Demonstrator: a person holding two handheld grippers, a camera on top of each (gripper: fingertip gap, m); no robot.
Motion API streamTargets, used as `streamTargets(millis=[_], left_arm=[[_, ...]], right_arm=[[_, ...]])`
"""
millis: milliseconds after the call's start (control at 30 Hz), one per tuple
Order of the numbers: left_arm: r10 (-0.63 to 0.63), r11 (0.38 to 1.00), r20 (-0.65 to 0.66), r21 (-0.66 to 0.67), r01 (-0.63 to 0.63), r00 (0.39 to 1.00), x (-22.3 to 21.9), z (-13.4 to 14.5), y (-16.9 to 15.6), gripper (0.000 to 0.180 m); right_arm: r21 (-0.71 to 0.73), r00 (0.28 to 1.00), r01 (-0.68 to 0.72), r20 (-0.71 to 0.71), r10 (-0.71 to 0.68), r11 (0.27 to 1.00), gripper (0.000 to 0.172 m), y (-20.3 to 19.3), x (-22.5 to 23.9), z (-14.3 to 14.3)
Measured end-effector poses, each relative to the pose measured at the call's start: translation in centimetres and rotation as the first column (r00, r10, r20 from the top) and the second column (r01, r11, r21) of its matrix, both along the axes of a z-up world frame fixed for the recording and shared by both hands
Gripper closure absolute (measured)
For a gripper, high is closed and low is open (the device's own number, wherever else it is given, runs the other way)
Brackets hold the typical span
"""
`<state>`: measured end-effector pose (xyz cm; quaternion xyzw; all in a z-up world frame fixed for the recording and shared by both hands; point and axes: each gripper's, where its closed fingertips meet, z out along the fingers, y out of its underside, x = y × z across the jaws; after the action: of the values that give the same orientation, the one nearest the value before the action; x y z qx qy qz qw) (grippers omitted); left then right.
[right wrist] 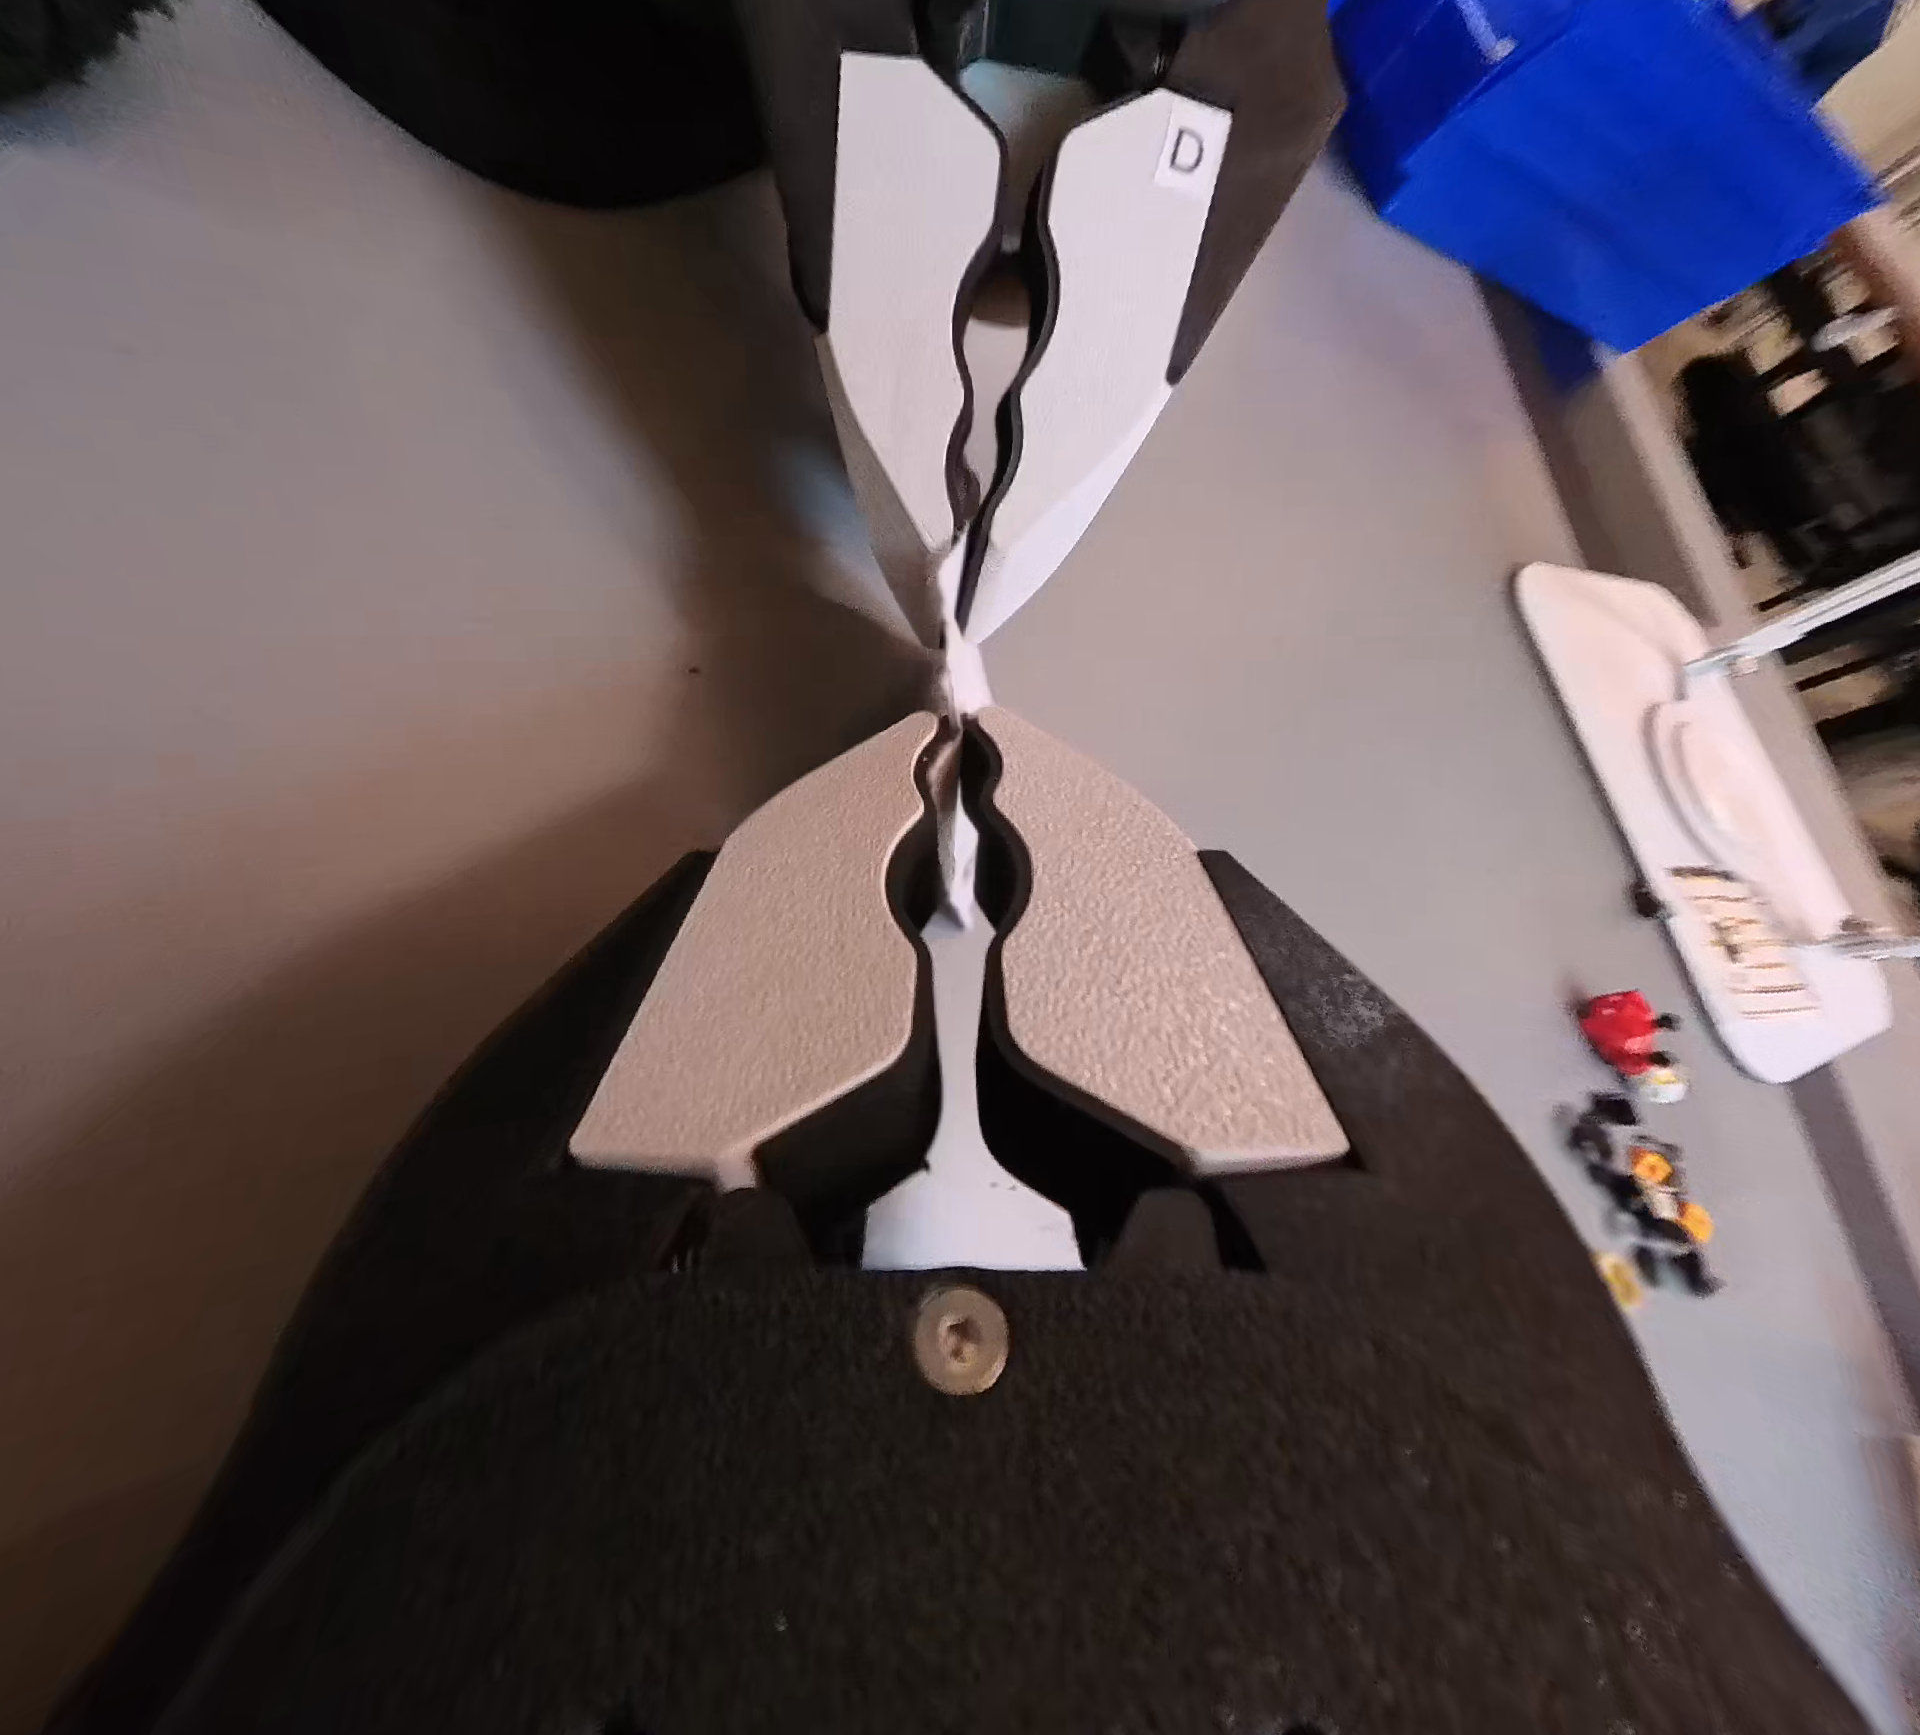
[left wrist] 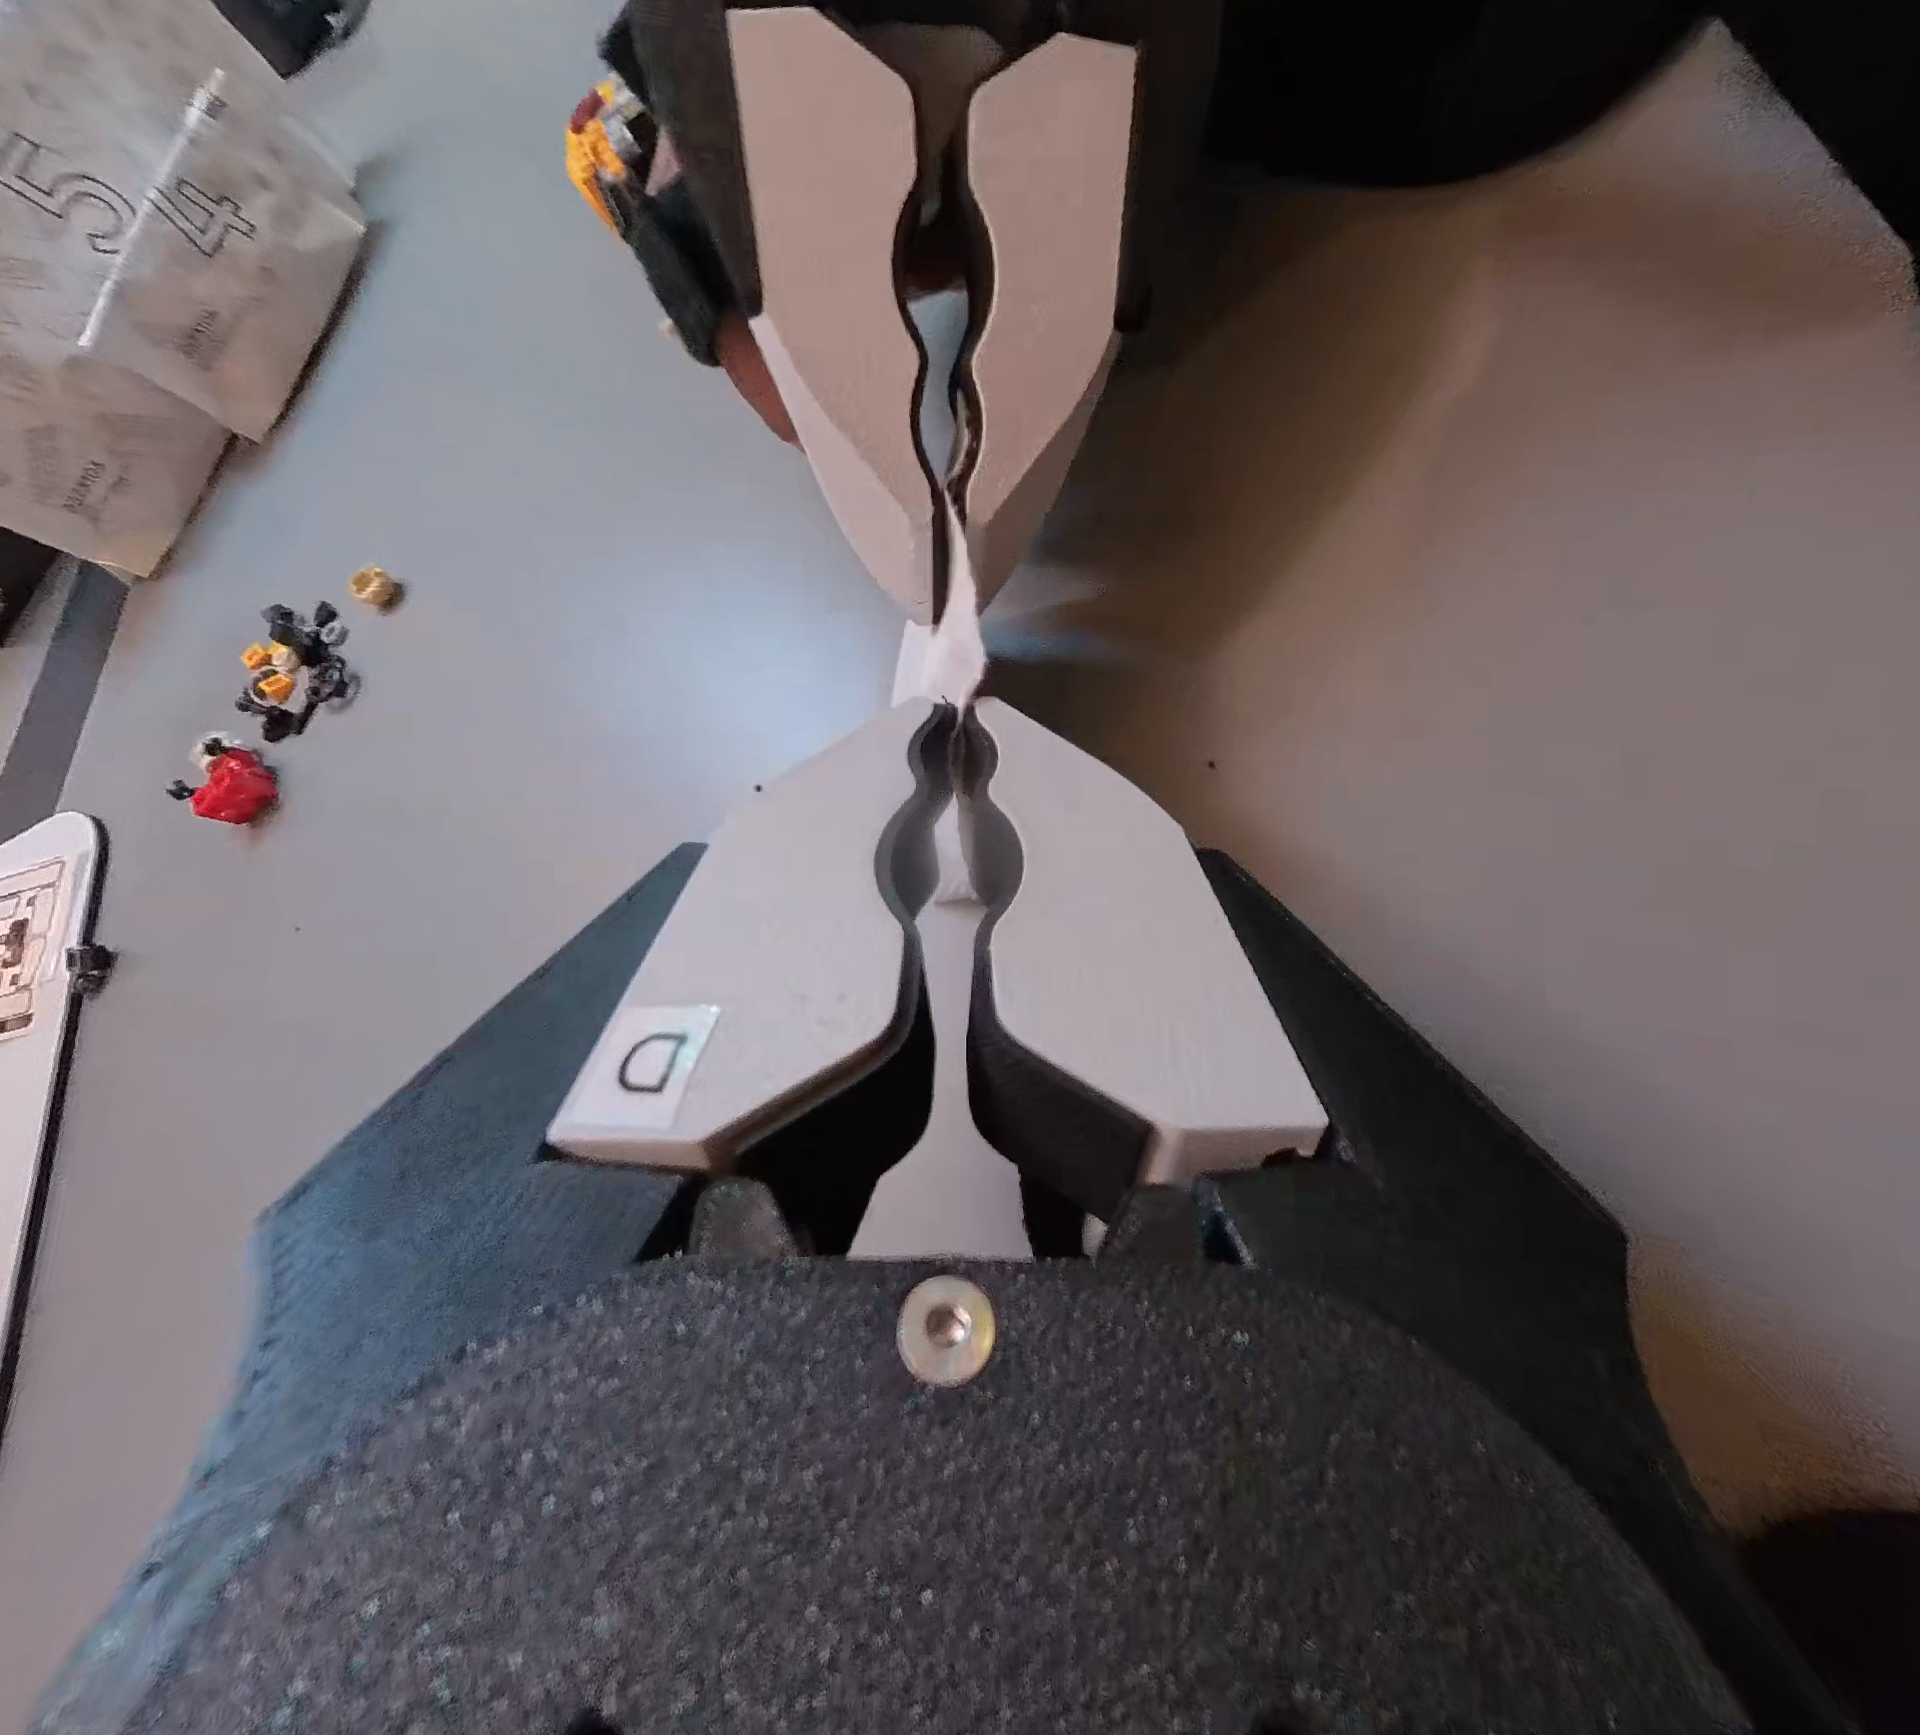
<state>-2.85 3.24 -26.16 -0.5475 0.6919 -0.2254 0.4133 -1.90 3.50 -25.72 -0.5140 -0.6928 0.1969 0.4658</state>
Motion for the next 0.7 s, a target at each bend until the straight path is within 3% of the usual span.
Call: streamTargets(millis=[200,467,700], left_arm=[[0.007,0.999,-0.067,-0.034,-0.01,0.998,0.1,-0.9,-0.8,0.18],[0.012,0.994,-0.076,-0.107,-0.02,0.997,-0.2,-1.9,-1.0,0.18],[0.014,0.982,0.012,-0.188,-0.011,1.0,-0.4,-0.9,-1.0,0.18]], right_arm=[[-0.112,0.994,0.052,0.1,-0.041,0.992,0.154,-1.8,0.8,-0.5],[0.057,0.987,0.086,0.133,-0.093,0.995,0.171,-1.8,0.8,-1.2],[0.206,0.987,0.049,0.143,-0.079,0.977,0.148,-1.7,0.7,-0.8]])
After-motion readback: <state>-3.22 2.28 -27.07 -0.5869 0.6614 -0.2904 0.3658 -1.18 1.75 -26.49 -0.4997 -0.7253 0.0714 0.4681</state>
